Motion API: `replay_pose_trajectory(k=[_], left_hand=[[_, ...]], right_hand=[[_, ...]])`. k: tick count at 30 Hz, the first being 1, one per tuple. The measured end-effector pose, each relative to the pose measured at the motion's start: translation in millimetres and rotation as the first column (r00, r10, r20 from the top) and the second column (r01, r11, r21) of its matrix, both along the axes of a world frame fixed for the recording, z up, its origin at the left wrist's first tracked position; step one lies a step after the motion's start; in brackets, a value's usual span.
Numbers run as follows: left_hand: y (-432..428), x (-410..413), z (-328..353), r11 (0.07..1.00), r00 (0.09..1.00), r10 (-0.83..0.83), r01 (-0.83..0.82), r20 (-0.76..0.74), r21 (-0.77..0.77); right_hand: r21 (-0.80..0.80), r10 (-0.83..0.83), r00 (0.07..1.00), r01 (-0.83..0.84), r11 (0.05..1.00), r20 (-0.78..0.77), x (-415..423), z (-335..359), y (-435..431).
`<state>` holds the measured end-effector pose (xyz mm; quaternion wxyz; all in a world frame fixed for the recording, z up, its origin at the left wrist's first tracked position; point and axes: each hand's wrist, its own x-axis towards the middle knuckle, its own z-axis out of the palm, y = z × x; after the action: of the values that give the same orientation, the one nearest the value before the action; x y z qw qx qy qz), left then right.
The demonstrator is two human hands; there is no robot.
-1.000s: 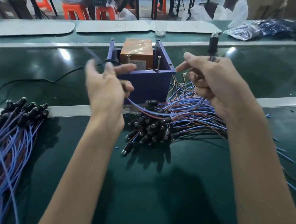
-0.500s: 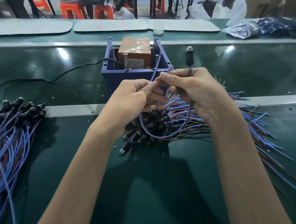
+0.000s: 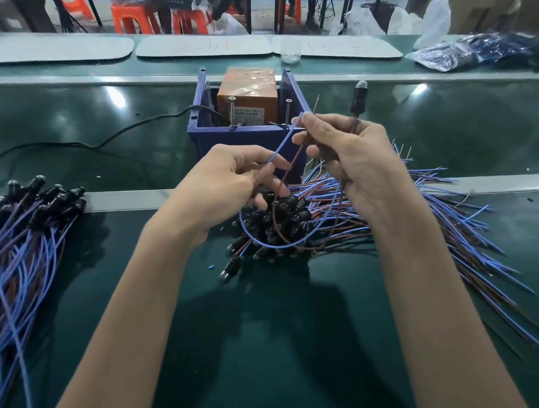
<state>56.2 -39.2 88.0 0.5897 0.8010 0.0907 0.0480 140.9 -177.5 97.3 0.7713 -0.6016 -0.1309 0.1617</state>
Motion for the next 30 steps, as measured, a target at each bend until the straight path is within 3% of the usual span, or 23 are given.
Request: replay_pose_trajectory(k=[10, 15, 24, 27, 30], left_hand=[[-3.8, 1.1, -0.4, 0.999, 0.999, 0.025, -0.024, -0.025, 0.023], [-5.9, 0.3, 0.2, 1.0, 1.0, -0.005, 0.005, -0.03, 0.027], [-1.0, -3.4, 4.6, 0.997, 0.999, 0.031, -0.029, -0.033, 0.078], [-3.0, -1.0, 5.7, 0.99, 0.989, 0.143, -0.143, 0.024, -0.008], [-3.7, 2.6, 8.4, 0.957, 0.952, 0.277, -0.26, 0.131, -0.13]], right_hand=[[-0.006, 0.002, 0.998, -0.001, 1.0, 0.068, 1.1, -2.9, -0.7], [-0.036, -0.103, 0.989, 0.107, 0.994, 0.105, 0.4, -4.3, 2.7], [0.125, -0.311, 0.945, 0.323, 0.938, -0.104, -2.8, -4.2, 17.5], [0.057, -0.233, 0.971, 0.236, 0.97, -0.051, -1.7, -2.9, 11.9], [-0.187, 0.028, 0.996, -0.012, 0.982, 0.081, -5.4, 2.0, 5.4]])
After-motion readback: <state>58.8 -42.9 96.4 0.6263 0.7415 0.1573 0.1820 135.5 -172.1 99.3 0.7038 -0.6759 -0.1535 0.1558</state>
